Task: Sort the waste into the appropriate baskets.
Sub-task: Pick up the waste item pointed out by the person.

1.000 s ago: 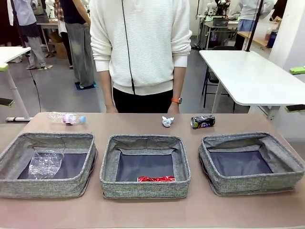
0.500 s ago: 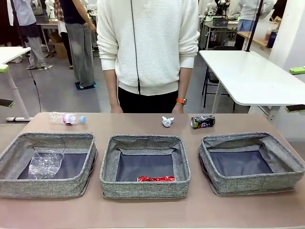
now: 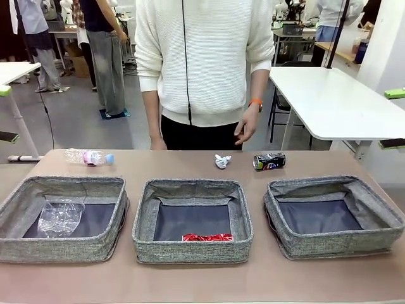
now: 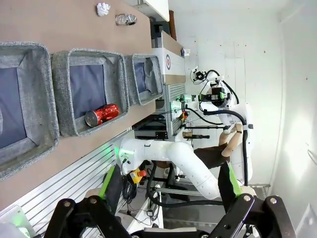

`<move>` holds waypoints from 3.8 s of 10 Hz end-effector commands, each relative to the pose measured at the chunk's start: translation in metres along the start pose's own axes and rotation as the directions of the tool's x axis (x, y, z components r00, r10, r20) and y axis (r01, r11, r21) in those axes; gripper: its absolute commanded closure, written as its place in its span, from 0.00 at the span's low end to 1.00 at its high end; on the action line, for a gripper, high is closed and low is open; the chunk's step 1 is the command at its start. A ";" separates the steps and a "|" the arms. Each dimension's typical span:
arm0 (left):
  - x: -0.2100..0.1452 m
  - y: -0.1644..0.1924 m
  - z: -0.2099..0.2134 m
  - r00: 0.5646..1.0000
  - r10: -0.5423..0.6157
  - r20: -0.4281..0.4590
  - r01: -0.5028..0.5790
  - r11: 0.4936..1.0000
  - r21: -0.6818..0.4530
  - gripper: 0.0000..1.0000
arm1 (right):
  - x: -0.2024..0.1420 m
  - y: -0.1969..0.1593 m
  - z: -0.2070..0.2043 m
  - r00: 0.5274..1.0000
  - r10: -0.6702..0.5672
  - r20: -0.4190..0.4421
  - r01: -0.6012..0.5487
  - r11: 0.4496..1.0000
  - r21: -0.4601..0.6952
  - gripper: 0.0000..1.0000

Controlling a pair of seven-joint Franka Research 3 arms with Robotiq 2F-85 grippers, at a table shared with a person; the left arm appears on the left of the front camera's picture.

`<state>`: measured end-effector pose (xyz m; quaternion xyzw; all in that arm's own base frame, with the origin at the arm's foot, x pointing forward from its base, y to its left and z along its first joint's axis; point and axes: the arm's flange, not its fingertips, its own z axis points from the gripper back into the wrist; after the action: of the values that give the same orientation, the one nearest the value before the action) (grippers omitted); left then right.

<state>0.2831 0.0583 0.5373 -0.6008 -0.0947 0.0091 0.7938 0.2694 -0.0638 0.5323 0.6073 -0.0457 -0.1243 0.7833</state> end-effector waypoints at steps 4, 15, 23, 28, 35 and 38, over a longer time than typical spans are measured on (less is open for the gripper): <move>-0.002 0.001 0.001 1.000 -0.014 -0.004 0.014 1.000 -0.013 0.00 | 0.001 0.002 0.001 1.000 0.025 0.002 -0.025 1.000 0.018 0.00; -0.002 0.001 0.001 1.000 -0.014 -0.004 0.014 1.000 -0.013 0.00 | 0.198 -0.016 -0.215 0.532 0.411 -0.741 -0.787 -0.084 -0.611 0.00; -0.002 0.001 0.001 1.000 -0.014 -0.004 0.014 1.000 -0.013 0.00 | 0.272 -0.030 -0.208 0.193 0.502 -0.843 -0.975 0.195 -0.107 0.00; -0.002 0.001 0.001 1.000 -0.014 -0.004 0.014 1.000 -0.013 0.00 | 0.299 -0.055 -0.219 0.040 0.561 -0.827 -0.999 0.053 -0.012 0.00; -0.002 0.001 0.001 1.000 -0.014 -0.004 0.014 1.000 -0.013 0.00 | 0.387 -0.111 -0.244 -0.085 0.685 -0.723 -0.987 0.042 0.156 0.00; -0.002 0.001 0.001 1.000 -0.014 -0.004 0.014 1.000 -0.013 0.00 | 0.391 -0.137 -0.258 -0.163 0.683 -0.712 -0.973 0.007 0.229 0.00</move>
<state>0.2830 0.0592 0.5364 -0.6018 -0.0941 0.0093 0.7930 0.6779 0.0546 0.3062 0.2252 -0.1372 0.6402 0.7216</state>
